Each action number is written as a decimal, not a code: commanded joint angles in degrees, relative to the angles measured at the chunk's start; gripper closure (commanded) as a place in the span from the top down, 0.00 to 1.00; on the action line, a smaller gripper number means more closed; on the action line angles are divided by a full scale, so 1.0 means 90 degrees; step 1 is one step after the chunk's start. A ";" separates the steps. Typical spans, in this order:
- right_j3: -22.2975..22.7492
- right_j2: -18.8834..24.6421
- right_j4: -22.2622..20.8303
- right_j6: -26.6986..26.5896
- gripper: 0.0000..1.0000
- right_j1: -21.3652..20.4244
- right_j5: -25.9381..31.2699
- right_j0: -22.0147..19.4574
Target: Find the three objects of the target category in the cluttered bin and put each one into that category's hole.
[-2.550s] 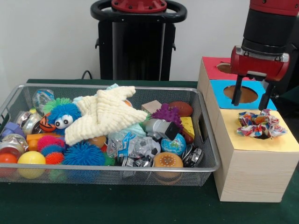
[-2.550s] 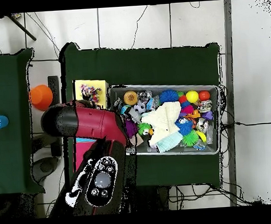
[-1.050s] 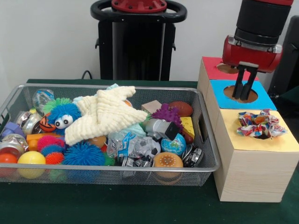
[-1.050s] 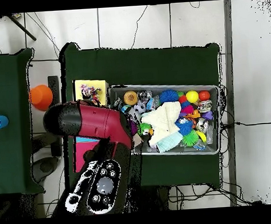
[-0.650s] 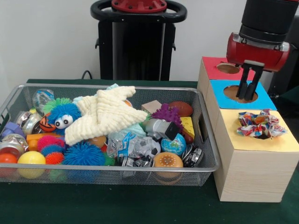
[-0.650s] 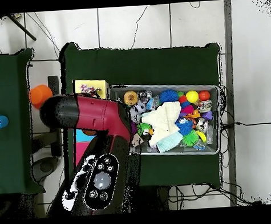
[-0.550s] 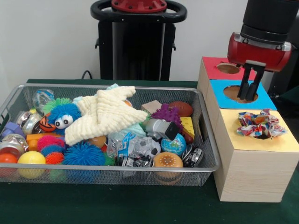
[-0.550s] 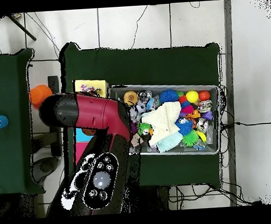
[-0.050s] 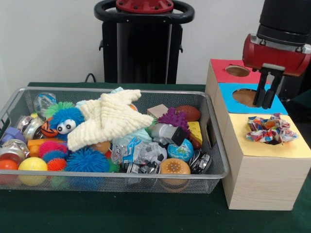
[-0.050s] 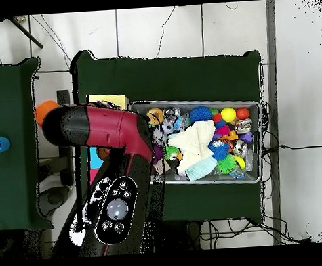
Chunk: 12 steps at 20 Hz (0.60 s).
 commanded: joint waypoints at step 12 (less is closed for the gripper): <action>0.0325 0.0479 0.0060 0.1515 0.00 0.0523 -0.0576 -0.0114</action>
